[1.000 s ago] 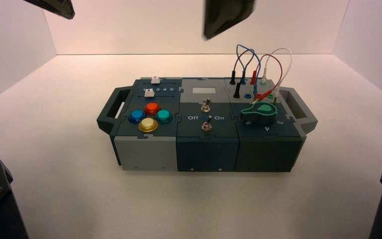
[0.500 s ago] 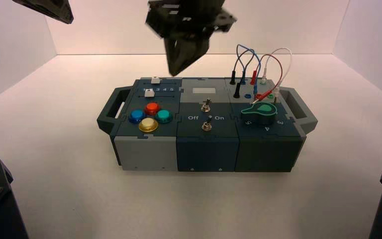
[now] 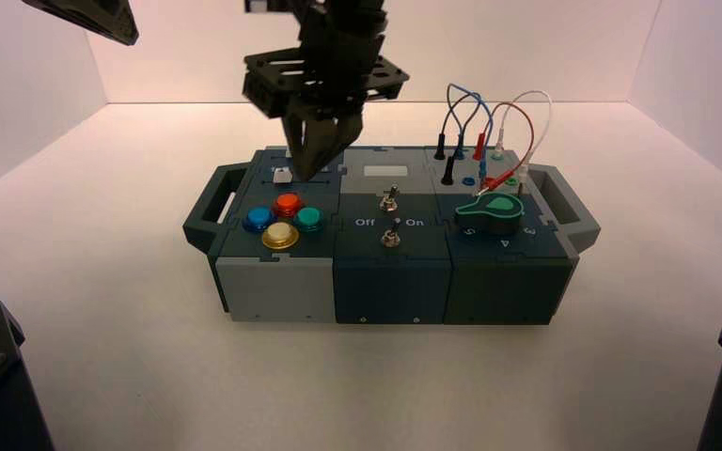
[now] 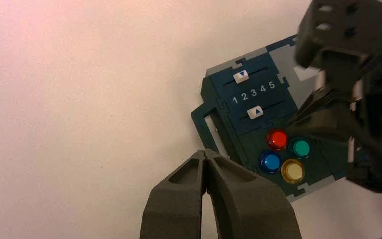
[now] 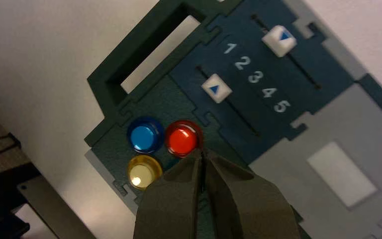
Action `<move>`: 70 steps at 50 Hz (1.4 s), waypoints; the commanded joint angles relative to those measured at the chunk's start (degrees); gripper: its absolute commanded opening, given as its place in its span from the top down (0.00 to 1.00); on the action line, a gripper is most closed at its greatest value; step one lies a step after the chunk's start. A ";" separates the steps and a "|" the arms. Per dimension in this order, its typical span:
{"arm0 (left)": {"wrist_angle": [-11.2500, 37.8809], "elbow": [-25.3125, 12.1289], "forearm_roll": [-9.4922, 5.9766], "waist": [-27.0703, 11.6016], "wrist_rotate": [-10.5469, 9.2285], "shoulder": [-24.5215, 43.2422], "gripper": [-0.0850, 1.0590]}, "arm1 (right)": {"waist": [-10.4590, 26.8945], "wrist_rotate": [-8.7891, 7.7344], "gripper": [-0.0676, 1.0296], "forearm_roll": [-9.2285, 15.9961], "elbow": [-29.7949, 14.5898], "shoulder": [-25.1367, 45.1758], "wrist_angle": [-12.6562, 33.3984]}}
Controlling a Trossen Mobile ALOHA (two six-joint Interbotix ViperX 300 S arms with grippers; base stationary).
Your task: Push the red button with the right gripper.
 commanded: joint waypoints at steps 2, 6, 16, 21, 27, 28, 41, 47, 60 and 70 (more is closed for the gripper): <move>-0.44 -0.70 0.18 -0.09 0.35 -0.26 0.95 | 0.88 -0.09 0.96 0.26 -2.55 0.44 0.53; -0.44 -0.70 0.18 -0.09 0.35 -0.18 0.95 | 0.97 -0.09 0.96 0.35 -2.64 0.97 0.70; -0.35 -0.70 0.18 -0.09 0.26 -0.18 0.95 | 0.97 -0.09 0.96 0.44 -2.90 1.85 0.62; -0.44 -0.70 0.18 -0.09 0.35 -0.18 0.95 | 0.97 -0.26 0.96 0.44 -3.34 2.20 0.62; -0.35 -0.70 0.18 -0.09 0.26 -0.26 0.95 | 0.97 -0.18 0.96 0.53 -3.96 2.55 0.79; -0.35 -0.70 0.18 -0.09 0.35 -0.18 0.95 | 0.97 -0.18 0.96 0.62 -4.04 2.46 0.79; -0.35 -0.70 0.26 -0.09 0.35 0.09 0.95 | 1.14 -0.26 0.96 1.05 -3.43 3.78 1.23; -0.35 -0.62 0.35 -0.09 0.35 0.09 0.95 | 1.58 -0.26 0.96 1.67 -3.34 4.92 1.23; -0.35 -0.62 0.44 0.09 0.35 0.18 0.95 | 2.29 -0.35 0.96 1.76 -3.43 4.13 1.14; -0.79 -0.62 0.79 0.62 0.26 0.18 0.95 | 2.29 -0.26 0.96 0.70 -3.96 0.35 3.34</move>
